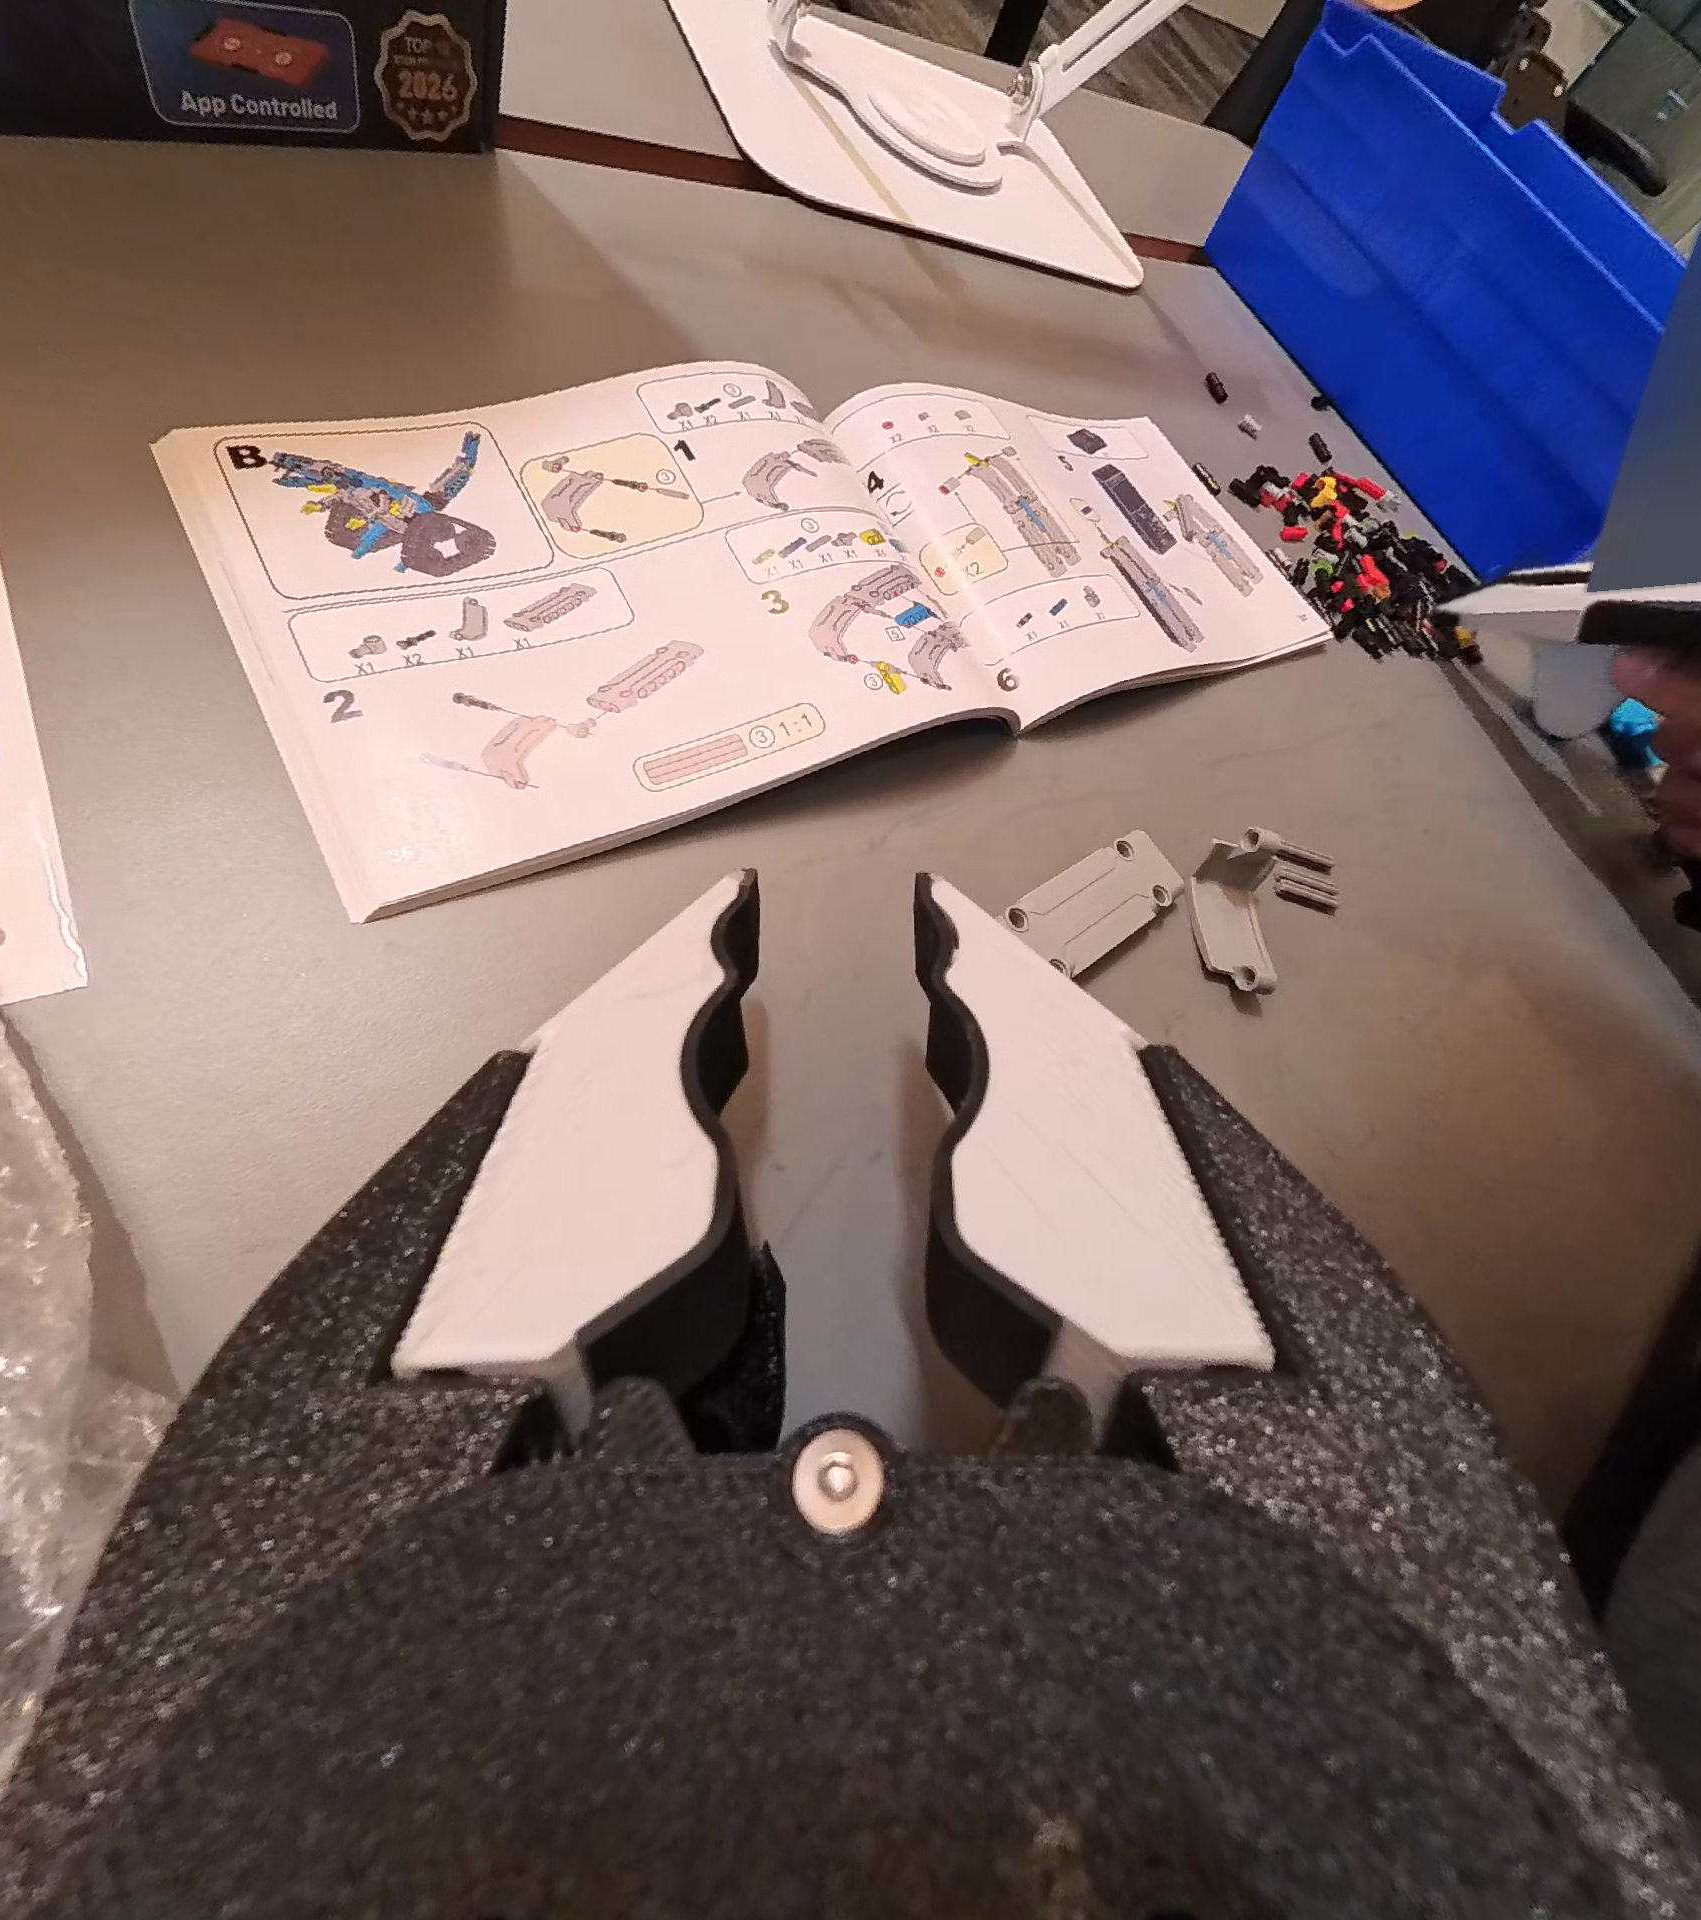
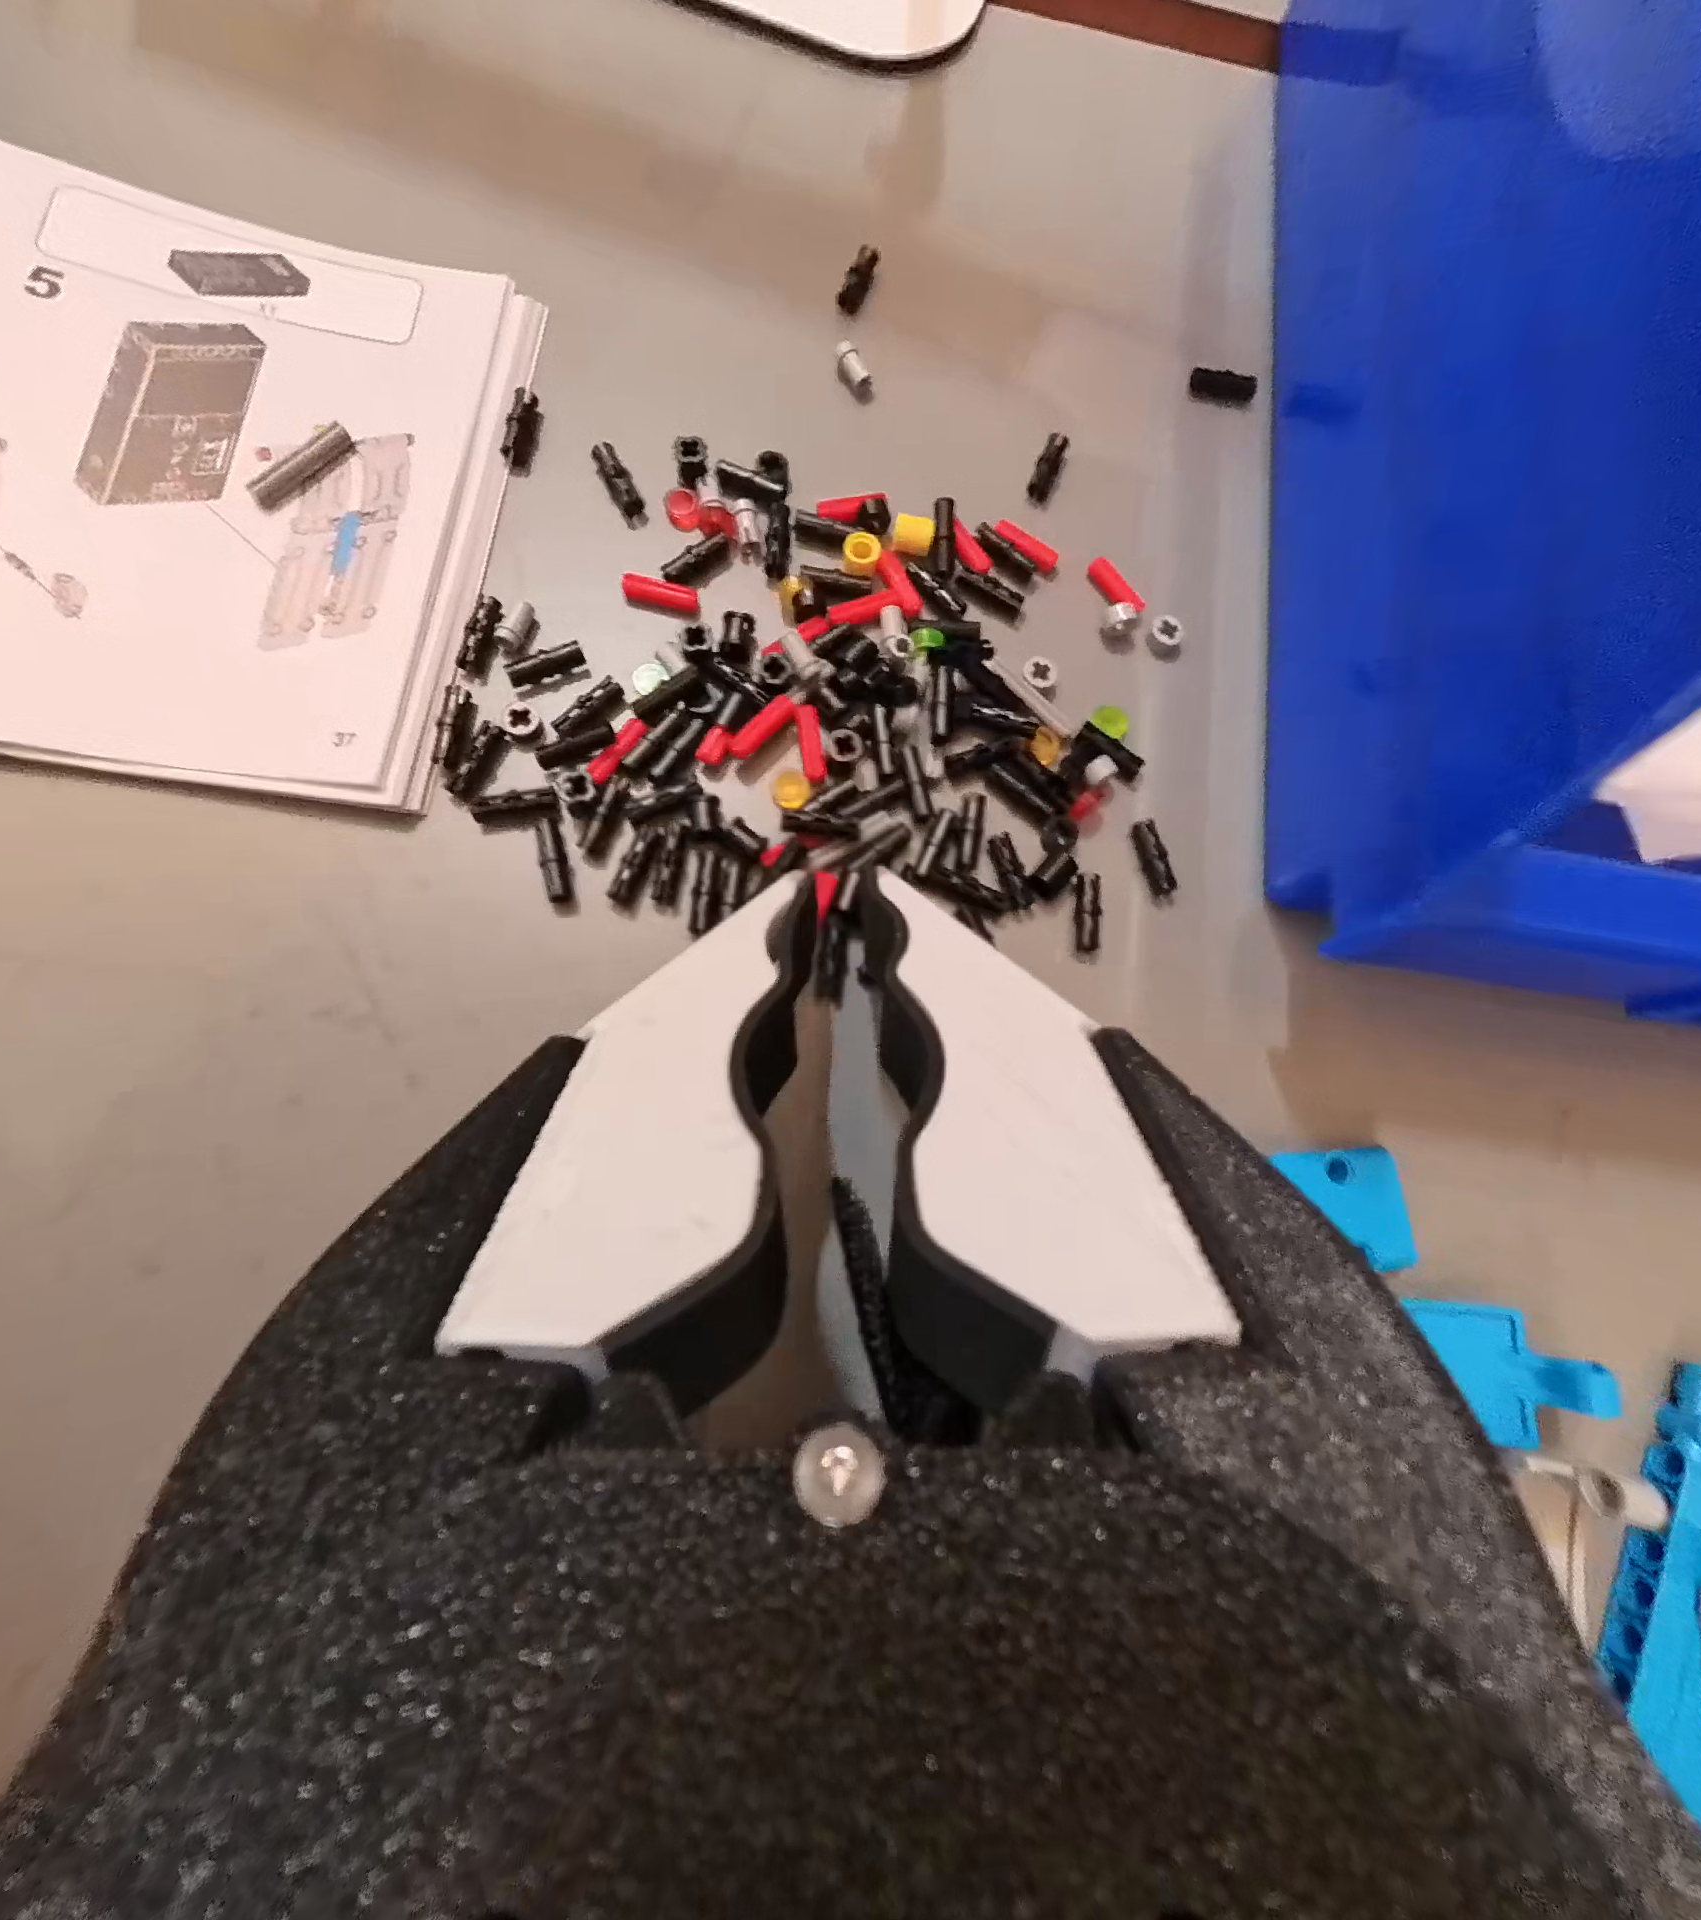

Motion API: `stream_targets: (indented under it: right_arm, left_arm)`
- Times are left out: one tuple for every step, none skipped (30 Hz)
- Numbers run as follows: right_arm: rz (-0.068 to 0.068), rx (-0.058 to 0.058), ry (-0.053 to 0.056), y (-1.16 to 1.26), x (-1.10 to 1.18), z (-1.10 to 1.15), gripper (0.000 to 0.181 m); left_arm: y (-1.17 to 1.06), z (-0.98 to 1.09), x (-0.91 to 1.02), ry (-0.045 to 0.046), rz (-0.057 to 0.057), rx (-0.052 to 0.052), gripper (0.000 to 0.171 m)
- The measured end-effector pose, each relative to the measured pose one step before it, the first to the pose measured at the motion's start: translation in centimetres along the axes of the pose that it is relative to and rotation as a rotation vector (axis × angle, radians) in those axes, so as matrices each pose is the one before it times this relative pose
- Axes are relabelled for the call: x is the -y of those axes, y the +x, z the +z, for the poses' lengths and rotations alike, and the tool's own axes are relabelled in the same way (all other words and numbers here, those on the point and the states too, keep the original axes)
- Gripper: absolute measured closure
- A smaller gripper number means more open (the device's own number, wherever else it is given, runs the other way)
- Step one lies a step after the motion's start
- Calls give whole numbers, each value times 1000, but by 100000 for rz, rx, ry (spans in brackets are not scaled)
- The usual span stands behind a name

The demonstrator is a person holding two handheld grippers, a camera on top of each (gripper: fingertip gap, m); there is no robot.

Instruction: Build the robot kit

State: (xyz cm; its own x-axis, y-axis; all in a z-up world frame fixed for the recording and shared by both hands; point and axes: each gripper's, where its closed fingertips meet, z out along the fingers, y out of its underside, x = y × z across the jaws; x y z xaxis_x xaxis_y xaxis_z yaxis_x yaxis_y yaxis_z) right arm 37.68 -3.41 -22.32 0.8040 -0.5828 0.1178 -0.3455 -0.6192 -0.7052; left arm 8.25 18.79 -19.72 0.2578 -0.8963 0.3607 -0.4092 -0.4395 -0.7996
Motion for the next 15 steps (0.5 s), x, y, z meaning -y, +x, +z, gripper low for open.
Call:
stream_targets:
  right_arm:
    - [-763, 649, -554, -342, 111, 313, 175]
    - [150, 2022, -375, -505, 161, 303, 174]
    - [239, 2301, -304, -522, 140, 296, 174]
    - [-167, 1136, -718, -289, 40, 265, 174]
    - [-732, -123, -320, -50, 98, 115, 175]
    - [-680, -1688, 781, 252, 286, -75, 175]
    - [-424, -1631, 1385, 296, 373, -134, 175]
    - [169, -1188, 1256, 227, 361, -130, 175]
    - [49, -166, 1145, 27, 351, -41, 175]
    - [-300, 354, 411, -98, 256, 79, 175]
    - [-401, 920, -144, -238, 163, 188, 175]
    - [47, 1409, -137, -335, 118, 241, 175]
    - [500, 2485, -106, -514, 81, 271, 175]
    - [596, 2375, -690, -466, -32, 262, 175]
    - [-36, 956, -1056, -219, -133, 189, 174]
  left_arm:
    - [2, -3, 8, 33, 56, 46, 143]
    - [11, -19, 18, 138, 87, 18, 143]
    - [13, -18, 19, 144, 101, -2, 143]
    - [5, -16, 26, 160, 59, 15, 143]
    - [-8, -22, 18, 127, -64, -4, 143]
    - [-20, -4, 14, 92, -198, -78, 143]
    - [-5, -10, -1, 14, -231, -100, 143]
    - [4, 6, 1, 1, -142, -108, 143]
    - [39, 8, -19, -75, -37, -206, 143]
    - [23, 11, -2, -102, -35, -175, 143]
    - [15, -3, -6, 12, -121, -157, 143]
    - [-4, -35, 22, 184, -167, -80, 143]
    - [-15, -33, 46, 265, -198, -26, 143]
    - [-2, -23, 14, 153, -199, -83, 143]
    - [8, -18, -6, 34, -166, -182, 143]
